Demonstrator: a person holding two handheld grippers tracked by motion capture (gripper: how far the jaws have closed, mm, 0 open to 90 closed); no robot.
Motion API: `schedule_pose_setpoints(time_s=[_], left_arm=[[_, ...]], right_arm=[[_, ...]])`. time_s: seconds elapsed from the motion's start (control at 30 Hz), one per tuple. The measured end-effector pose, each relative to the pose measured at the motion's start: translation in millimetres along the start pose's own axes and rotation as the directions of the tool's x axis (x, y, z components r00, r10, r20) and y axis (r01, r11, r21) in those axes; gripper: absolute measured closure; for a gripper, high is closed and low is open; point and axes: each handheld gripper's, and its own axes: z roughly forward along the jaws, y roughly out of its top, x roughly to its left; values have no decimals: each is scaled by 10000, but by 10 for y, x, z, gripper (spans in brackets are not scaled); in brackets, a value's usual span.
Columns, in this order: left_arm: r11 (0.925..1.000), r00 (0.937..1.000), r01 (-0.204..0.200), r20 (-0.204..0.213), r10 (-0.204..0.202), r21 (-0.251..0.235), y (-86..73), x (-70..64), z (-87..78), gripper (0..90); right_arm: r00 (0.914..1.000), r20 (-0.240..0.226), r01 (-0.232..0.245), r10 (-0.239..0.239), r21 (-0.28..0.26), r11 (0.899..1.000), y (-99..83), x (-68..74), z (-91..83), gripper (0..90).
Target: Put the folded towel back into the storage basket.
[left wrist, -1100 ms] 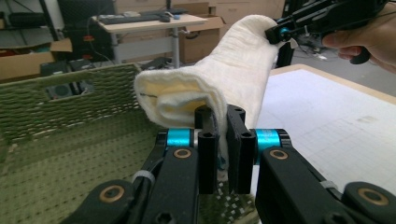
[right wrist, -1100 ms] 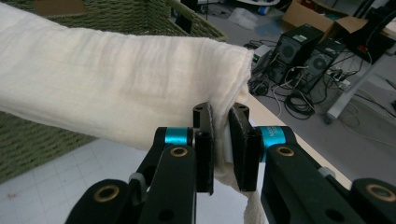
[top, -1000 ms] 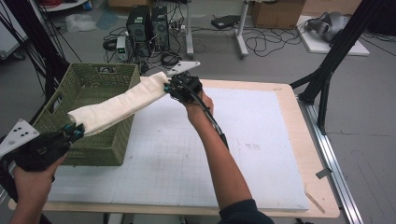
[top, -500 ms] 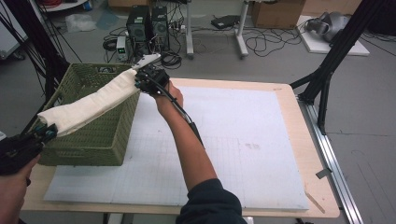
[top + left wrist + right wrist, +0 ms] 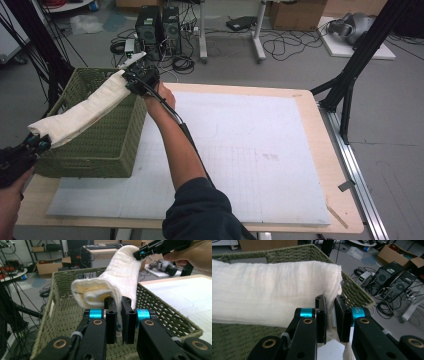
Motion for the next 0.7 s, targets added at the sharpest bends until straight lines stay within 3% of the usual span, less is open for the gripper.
schedule_pose_setpoints(time_s=[0.17,0.3,0.37,0.4,0.43,0.47,0.53,0.7], left_arm=[[9999,9999,9,-150,-6,164,-37,55,46,839],[9973,9990,179,-425,-149,710,-69,153,150,829],[9940,9982,417,-479,-370,1010,-86,201,184,752],[9927,9976,580,-446,-536,1057,-94,219,186,641],[9934,9981,512,-392,-474,1022,-100,232,165,545],[9955,9984,397,-445,-359,866,-102,228,131,506],[9974,9987,336,-402,-310,643,-92,222,73,460],[9988,9991,314,-305,-302,378,-60,200,13,445]], right_arm=[[9999,95,-75,75,-59,10000,55,30,116,814],[9997,190,-119,119,29,9999,61,46,249,812],[9995,233,-209,205,162,9996,43,63,322,765],[9995,234,-243,234,377,9990,24,71,365,691],[9995,237,-228,211,733,9971,0,69,402,615],[9990,372,-270,237,915,9954,-23,65,416,564],[9973,283,-701,675,1045,9921,-48,16,397,509],[9963,309,-823,804,697,9942,-83,-104,172,508]])
